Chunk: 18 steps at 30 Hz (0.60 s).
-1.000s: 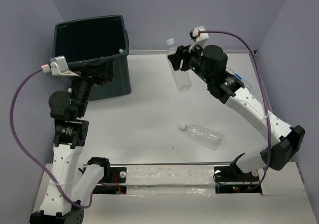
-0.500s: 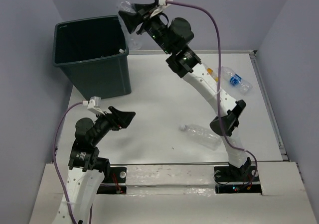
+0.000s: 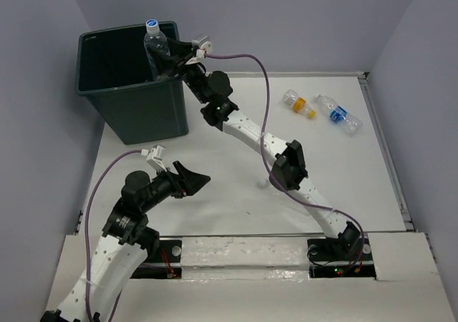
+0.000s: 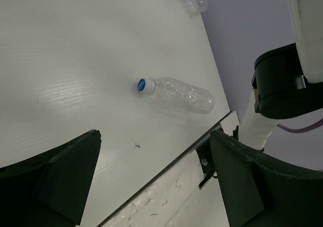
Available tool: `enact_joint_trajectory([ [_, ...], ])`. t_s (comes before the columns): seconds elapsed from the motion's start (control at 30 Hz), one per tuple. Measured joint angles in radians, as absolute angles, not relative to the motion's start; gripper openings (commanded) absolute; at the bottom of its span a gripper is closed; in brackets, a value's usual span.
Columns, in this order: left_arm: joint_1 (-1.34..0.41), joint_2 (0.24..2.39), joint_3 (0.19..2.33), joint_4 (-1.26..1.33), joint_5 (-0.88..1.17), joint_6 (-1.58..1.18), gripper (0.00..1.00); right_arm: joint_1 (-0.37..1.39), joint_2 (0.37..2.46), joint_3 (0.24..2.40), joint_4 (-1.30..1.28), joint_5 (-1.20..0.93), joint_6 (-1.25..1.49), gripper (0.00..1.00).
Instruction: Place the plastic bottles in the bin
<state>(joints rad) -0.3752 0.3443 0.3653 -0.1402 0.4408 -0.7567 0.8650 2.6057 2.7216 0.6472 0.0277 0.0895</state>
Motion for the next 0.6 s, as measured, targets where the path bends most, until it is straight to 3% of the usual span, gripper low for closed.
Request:
enact_joint_trajectory([
  [0.07,-0.408,0.366,0.362,-0.139,0.422,-0.765,0.99,0.863,2.609,2.697,0.646,0.034,0.089,0.93],
  [0.17,-0.469,0.430,0.362,-0.128,0.375,-0.764,0.99,0.859,2.609,2.700,0.633,0.028,0.077,0.98],
  [0.37,-0.674,0.614,0.435,-0.115,0.207,-0.704,0.99,0.857,2.434,2.537,0.516,-0.026,0.058,1.00],
  [0.6,-1.031,0.946,0.652,-0.004,-0.021,-0.519,0.99,0.835,1.855,2.036,0.287,-0.059,0.042,0.97],
])
